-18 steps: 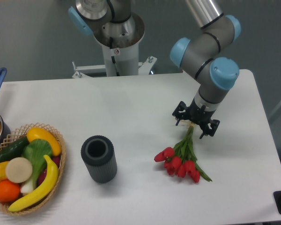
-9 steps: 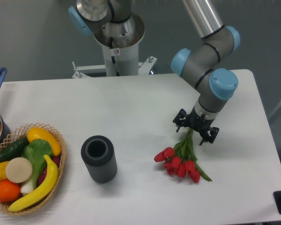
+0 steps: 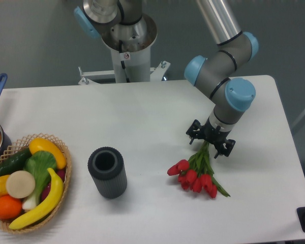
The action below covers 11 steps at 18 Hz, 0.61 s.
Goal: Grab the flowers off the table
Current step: 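Close the gripper around the tulip stems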
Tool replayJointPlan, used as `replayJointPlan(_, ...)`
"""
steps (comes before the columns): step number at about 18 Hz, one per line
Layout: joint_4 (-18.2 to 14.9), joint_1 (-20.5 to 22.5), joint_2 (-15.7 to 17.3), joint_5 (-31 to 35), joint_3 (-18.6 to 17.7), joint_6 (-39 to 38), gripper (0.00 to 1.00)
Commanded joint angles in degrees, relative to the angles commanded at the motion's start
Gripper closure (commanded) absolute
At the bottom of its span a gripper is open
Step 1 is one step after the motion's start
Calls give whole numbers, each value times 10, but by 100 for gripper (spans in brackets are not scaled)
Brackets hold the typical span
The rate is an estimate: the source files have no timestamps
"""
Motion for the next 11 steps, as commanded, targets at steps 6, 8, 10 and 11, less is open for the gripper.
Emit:
replayJointPlan(6,0,-1,4,0,4,-23,57)
replayJointPlan(8,-1,-1,5,0,4,-25,64)
replayJointPlan(10,-1,-1,5,0,5,-25,69)
replayJointPlan(11,-1,-1,6,0,5,-26,72)
